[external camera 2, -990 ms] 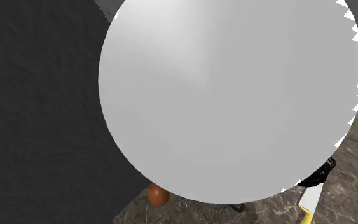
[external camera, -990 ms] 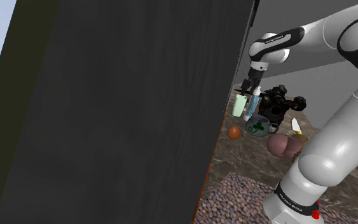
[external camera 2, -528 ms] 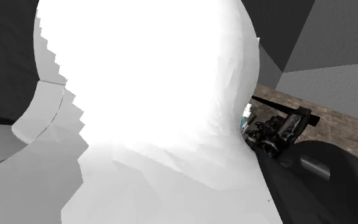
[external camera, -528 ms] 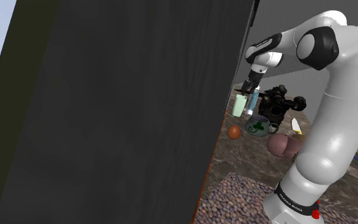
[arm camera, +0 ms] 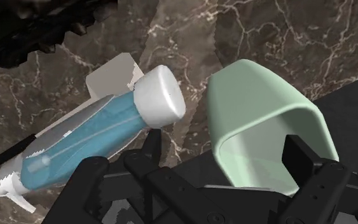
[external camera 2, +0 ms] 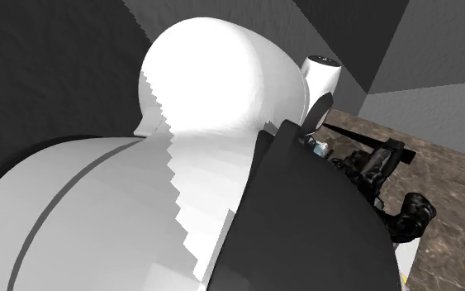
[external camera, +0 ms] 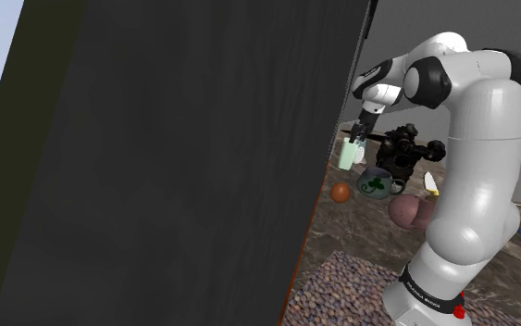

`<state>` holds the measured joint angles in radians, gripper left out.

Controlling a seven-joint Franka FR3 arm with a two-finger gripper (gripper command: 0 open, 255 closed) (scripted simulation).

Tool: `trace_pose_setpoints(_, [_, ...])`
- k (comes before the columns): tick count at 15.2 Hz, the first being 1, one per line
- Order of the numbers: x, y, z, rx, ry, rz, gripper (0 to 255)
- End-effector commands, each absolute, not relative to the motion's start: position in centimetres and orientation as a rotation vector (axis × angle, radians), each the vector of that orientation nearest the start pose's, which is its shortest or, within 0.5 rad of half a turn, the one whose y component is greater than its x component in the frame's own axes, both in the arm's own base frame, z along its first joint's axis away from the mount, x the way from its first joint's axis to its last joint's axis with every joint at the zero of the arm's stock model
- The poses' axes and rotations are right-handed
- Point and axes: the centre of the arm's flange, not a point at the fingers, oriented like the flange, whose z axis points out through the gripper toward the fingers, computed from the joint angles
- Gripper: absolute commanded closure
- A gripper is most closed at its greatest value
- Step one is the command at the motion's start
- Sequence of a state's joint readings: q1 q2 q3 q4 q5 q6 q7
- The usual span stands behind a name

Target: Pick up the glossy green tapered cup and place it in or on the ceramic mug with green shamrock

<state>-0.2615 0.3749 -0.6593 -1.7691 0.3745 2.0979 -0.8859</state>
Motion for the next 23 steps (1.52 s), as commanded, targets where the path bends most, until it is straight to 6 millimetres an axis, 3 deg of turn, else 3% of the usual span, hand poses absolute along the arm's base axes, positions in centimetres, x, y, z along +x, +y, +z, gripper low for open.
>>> trace_pose_setpoints(1, [43.1,-47.8,38.1,-3.098,0.279,-0.168,0])
trace_pose_setpoints(3, [43.2,-47.8,37.2,-3.098,0.279,-0.168,0])
trace_pose_setpoints(10, [43.2,-47.8,37.2,-3.098,0.279,-0.168,0])
trace_pose_setpoints(11, [43.2,-47.7,37.3,-3.098,0.279,-0.168,255])
trace_pose_setpoints(20, [43.2,-47.8,37.2,-3.098,0.279,-0.168,255])
trace_pose_setpoints(23, [43.2,-47.8,38.8,-3.098,0.279,-0.168,255])
